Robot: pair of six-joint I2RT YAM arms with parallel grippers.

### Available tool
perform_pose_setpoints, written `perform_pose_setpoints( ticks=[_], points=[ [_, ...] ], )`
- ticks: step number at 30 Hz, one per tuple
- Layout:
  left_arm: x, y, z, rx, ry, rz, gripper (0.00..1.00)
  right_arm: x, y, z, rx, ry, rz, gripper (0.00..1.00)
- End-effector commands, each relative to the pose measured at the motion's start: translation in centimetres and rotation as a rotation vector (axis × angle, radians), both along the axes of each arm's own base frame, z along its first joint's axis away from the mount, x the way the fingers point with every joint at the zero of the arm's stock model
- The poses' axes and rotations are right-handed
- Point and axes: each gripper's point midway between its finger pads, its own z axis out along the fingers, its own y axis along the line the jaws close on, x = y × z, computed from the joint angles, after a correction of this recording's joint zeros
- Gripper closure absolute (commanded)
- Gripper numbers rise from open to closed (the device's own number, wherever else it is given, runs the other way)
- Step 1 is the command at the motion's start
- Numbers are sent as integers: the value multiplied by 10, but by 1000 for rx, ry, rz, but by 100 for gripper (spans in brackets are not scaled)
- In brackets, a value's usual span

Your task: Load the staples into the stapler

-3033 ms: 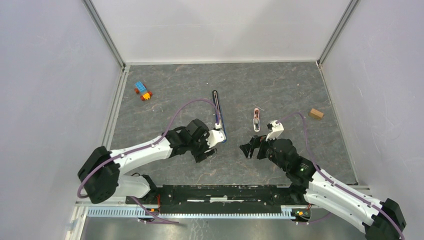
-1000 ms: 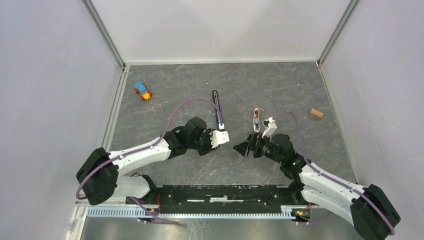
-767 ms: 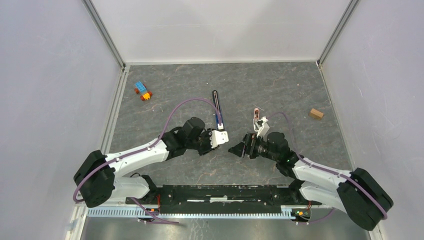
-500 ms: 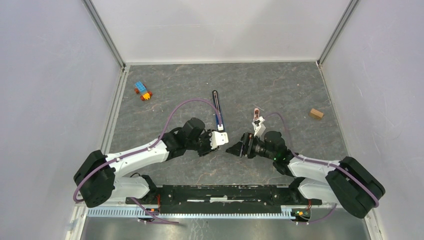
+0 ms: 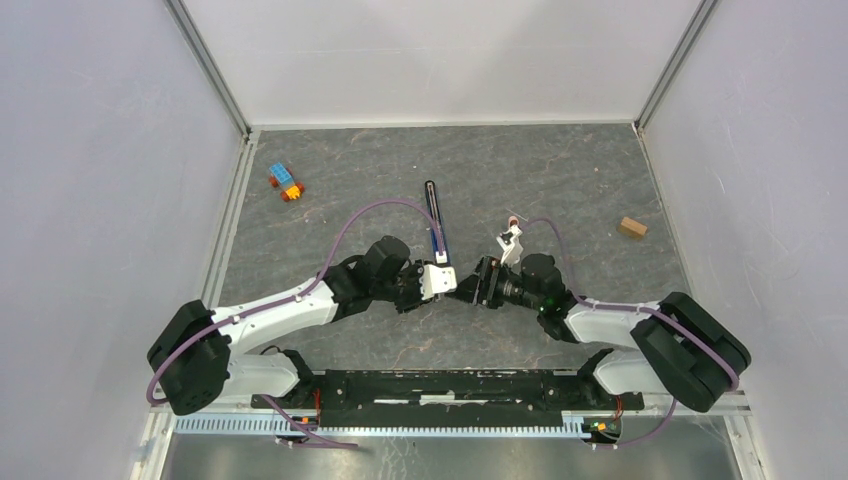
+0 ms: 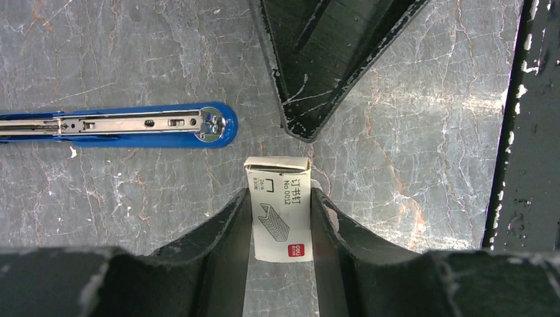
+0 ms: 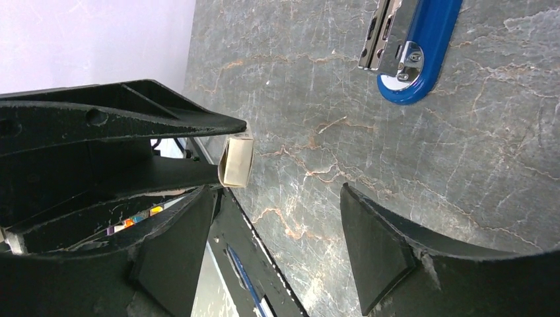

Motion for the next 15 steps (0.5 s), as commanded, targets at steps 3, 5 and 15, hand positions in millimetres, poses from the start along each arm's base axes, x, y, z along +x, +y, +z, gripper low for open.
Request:
perform_pose_setpoints(
  ticks=[3,5,15],
  points=[
    [0,-9,17,-58,-67,-59,56,13,11,21,51,-49,3,24],
    [0,-9,18,-58,-67,-60,56,14,12,20,48,-49,3,24],
    [-1,-11,18,-63,-64,-66,56,15,13,15,46,-34,2,26]
  ],
)
